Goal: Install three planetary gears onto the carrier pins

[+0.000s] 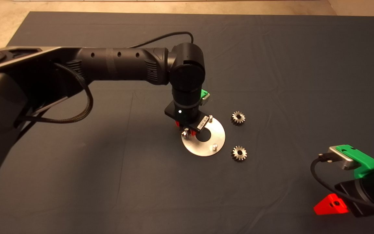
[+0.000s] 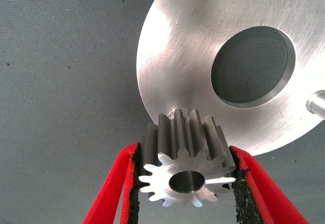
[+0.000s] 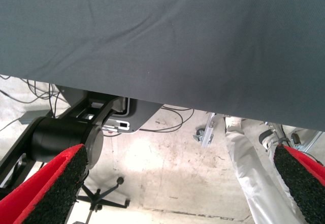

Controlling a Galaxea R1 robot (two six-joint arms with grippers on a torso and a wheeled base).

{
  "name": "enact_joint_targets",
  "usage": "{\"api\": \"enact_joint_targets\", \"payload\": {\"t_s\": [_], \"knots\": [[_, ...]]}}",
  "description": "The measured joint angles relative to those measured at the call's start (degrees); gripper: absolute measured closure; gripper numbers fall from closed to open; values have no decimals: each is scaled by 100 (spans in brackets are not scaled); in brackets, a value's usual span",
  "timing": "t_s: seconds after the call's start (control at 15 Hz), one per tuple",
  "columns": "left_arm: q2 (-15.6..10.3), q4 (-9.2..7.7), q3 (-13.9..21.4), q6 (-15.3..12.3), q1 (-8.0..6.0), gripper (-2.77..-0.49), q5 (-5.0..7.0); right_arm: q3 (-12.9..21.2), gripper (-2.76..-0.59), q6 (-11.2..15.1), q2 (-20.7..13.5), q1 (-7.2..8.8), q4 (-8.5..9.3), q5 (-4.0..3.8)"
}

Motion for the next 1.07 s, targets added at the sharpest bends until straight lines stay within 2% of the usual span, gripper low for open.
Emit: {"api": "enact_joint_targets", "payload": {"t_s": [0.33,1.07], "knots": [[-11,24,13,7,22,-99,-2,0,-273,0,-219,2,0,-2],[-44,74,51,10,44,-99,-56,0,-274,0,-219,2,0,0]]}}
